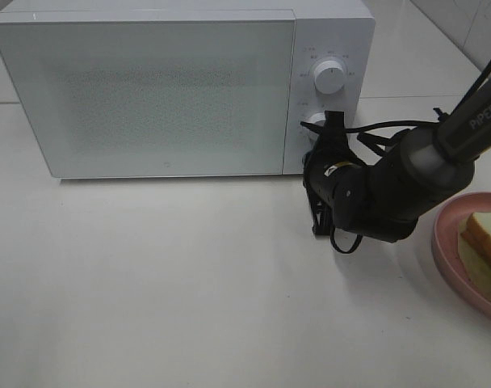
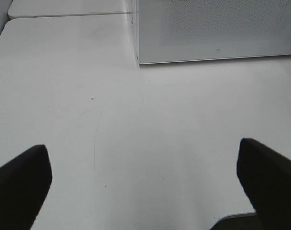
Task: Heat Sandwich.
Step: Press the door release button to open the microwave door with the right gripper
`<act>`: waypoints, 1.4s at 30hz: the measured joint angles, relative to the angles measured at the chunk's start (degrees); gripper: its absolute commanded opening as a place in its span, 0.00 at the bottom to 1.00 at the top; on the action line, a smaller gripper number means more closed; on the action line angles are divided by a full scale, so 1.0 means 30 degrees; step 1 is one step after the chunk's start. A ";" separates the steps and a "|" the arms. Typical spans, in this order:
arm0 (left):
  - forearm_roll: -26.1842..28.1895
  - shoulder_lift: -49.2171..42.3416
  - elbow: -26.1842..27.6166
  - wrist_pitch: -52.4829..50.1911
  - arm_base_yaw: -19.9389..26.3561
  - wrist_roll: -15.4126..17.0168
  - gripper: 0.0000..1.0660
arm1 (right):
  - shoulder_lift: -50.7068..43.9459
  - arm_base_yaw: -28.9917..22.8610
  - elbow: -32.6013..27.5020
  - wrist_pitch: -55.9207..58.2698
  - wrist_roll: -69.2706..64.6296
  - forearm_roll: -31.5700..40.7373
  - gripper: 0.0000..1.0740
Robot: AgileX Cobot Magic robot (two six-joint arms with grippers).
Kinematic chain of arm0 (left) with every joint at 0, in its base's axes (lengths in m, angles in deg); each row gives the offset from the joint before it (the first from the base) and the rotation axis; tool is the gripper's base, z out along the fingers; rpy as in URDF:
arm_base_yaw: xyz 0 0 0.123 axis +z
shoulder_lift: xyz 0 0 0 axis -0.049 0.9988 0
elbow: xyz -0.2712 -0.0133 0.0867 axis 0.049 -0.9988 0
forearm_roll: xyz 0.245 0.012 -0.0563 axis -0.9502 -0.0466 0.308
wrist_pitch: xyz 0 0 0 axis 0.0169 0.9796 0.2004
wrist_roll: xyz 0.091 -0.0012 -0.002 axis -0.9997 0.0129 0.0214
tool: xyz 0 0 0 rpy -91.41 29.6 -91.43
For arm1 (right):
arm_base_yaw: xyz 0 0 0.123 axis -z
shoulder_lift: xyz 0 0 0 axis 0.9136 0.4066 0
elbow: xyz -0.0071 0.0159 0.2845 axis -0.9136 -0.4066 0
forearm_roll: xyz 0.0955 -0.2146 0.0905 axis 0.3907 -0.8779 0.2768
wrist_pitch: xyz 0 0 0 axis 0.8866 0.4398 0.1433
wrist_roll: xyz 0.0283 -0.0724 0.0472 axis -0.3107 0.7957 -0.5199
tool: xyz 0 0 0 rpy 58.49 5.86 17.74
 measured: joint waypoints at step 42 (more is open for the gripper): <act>0.0019 0.0000 0.0000 0.0000 0.0000 0.0000 0.92 | 0.0917 -0.0325 0.0917 -0.2464 0.0153 0.1490 0.00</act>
